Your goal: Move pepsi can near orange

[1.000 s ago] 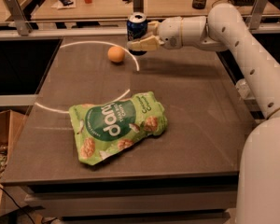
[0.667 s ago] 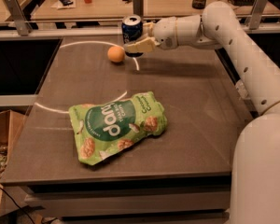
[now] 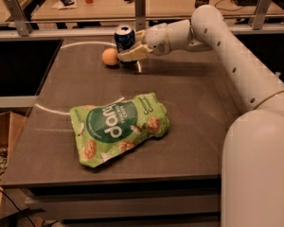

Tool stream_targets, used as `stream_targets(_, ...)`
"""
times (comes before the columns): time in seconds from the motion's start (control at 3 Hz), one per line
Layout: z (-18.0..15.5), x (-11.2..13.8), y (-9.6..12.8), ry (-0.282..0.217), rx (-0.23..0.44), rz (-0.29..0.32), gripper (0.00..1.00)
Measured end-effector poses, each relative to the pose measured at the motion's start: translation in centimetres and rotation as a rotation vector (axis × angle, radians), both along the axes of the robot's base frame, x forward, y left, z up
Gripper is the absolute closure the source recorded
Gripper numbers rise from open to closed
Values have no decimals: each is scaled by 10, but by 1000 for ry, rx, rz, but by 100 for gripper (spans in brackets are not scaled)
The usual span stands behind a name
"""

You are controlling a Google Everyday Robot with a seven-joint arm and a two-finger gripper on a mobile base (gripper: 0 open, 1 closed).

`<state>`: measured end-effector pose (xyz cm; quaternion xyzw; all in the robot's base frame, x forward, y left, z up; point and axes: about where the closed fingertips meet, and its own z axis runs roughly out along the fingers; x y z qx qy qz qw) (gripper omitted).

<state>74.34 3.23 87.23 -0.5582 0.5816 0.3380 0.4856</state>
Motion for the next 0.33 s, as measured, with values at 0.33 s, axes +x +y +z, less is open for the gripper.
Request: stream_targets(0.33,0,0,3,1,2,4,82)
